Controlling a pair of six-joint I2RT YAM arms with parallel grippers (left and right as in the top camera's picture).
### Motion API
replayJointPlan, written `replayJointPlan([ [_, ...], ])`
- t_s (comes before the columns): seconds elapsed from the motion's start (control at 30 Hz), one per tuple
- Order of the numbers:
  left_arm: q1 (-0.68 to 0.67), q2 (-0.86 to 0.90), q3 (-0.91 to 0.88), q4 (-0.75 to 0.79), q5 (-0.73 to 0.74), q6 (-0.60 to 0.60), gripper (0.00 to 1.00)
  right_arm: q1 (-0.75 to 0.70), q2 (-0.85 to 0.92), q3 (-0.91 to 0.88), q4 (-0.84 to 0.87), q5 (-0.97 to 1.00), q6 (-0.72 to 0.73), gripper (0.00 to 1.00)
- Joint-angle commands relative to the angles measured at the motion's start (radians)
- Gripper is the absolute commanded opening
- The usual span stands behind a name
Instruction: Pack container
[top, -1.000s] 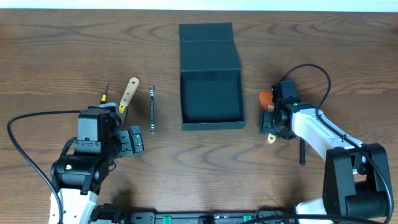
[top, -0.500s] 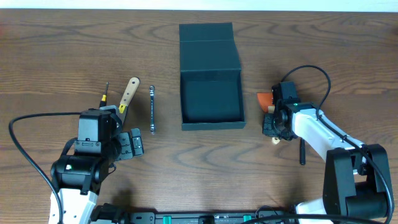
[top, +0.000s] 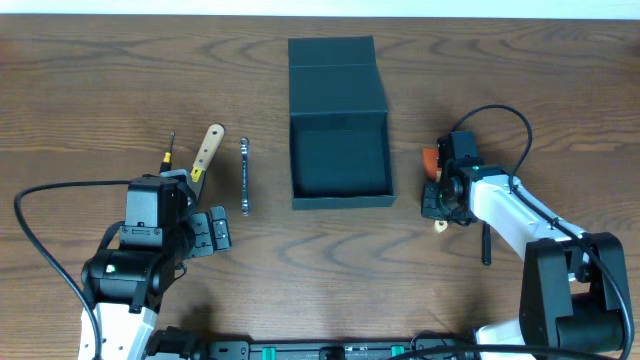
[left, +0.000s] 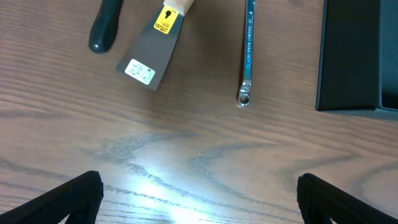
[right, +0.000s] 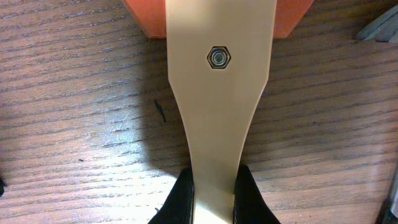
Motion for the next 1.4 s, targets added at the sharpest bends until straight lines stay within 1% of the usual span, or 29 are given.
replayJointPlan([
  [0.0,-0.005,0.000,0.021,-0.003,-0.016,0.016,0.99,0.003,0.031,-0.039,-0.004,-0.061,-0.001,0.01],
  [0.4,-0.005,0.000,0.021,-0.003,-0.016,0.016,0.99,0.003,0.030,-0.029,-0.006,-0.079,0.000,0.01],
  [0.6,-0.005,0.000,0.021,-0.003,-0.016,0.016,0.98,0.003,0.017,0.047,-0.080,-0.079,-0.013,0.01],
  [1.03,-0.005,0.001,0.021,-0.003,-0.016,0.016,0.99,0.003,-0.125,0.217,-0.153,-0.043,-0.032,0.01],
  [1.37,-0.005,0.001,0.021,-0.003,-0.016,0.016,0.99,0.003,-0.254,0.344,-0.154,-0.013,-0.042,0.01],
])
